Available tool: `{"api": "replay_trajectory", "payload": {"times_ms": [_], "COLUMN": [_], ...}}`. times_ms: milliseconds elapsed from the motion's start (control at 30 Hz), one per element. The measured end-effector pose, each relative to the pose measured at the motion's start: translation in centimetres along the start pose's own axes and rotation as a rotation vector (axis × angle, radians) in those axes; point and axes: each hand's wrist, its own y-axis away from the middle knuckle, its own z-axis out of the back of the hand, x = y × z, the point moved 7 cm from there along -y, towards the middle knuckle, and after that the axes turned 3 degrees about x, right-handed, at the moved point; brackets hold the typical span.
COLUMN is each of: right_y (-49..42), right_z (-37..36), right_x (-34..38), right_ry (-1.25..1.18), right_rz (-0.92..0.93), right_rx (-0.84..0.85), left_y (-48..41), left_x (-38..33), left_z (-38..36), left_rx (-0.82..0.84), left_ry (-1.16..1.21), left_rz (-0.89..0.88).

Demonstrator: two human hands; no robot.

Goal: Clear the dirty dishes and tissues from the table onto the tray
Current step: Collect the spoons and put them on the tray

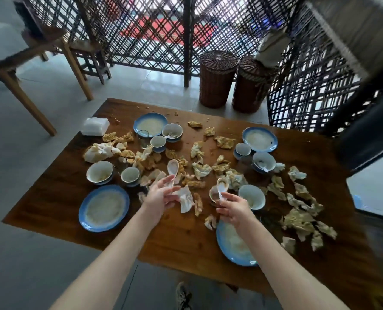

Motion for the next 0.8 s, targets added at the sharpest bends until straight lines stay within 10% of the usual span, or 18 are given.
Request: {"api": "replay_trajectory", "payload": {"times_ms": [800], "right_y": [25.2], "right_z": [45.1], "right_x": [-22.7], "right_ry": [-0.43], "right_rz": [0.101], "right_rx": [-0.639], "left_y": [20.1], "left_x": [28.7], "left_z": [-43.9], "left_rx": [0.657], "left_ry": [-0.554], "left_rz": [0.26]}}
